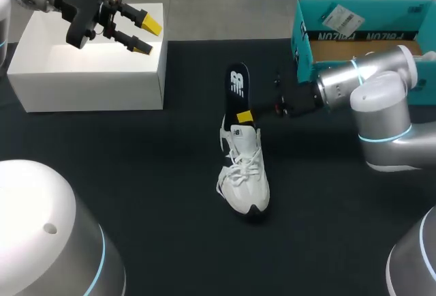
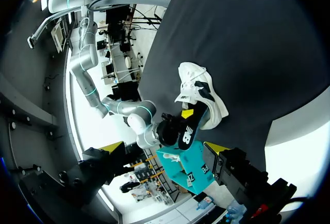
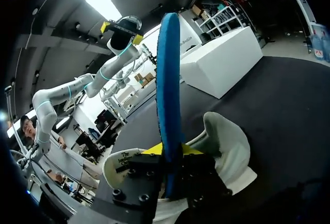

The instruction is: Take the shoe out of the shoebox, open the shoe tongue, remove and reinsert the insole, then place the shoe into the shoebox

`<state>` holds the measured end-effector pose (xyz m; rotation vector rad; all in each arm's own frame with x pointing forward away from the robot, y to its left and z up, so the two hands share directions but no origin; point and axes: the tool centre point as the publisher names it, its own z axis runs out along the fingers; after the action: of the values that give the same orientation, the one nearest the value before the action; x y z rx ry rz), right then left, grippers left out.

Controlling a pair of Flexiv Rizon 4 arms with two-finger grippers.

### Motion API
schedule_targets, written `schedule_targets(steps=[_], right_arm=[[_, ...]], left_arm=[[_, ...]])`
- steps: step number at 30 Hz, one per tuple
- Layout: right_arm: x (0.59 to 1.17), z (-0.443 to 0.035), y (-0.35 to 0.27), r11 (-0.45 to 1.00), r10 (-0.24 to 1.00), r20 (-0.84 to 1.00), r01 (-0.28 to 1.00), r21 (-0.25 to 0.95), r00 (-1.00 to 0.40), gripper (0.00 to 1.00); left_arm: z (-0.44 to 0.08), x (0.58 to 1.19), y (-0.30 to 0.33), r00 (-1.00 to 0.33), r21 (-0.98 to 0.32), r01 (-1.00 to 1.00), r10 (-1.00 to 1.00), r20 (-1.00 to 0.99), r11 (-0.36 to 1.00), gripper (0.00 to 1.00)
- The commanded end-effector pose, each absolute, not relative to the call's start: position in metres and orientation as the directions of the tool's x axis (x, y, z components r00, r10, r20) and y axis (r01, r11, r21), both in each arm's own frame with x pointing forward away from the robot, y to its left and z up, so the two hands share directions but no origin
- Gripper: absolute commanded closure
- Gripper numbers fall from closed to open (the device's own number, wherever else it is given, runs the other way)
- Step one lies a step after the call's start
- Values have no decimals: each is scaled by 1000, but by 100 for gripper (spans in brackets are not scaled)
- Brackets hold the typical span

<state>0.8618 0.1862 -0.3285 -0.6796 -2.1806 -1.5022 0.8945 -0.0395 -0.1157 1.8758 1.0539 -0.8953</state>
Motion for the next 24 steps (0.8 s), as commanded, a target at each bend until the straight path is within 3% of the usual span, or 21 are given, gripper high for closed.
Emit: schedule_targets(steps=[1, 7, 9, 11, 12, 24], right_arm=[[867, -311, 186, 325, 183, 551, 579, 748, -814, 61], [892, -297, 185, 347, 176, 507, 535, 770, -844, 65], [899, -295, 186, 349, 171, 499, 526, 775, -849, 71], [904, -295, 187, 357, 169, 497, 523, 774, -851, 86], [905, -296, 187, 359, 165, 498, 522, 773, -851, 100], [884, -322, 198, 348, 106, 587, 583, 735, -803, 100]], left_arm=[[-115, 895, -39, 406, 289, 893, 339, -848, -346, 0], [-115, 895, -39, 406, 289, 893, 339, -848, -346, 0], [-115, 895, -39, 406, 289, 893, 339, -848, -346, 0], [-115, 895, -39, 406, 289, 893, 339, -848, -346, 0], [-115, 895, -39, 406, 289, 893, 339, -848, -346, 0], [-115, 895, -39, 406, 289, 893, 339, -848, -346, 0]])
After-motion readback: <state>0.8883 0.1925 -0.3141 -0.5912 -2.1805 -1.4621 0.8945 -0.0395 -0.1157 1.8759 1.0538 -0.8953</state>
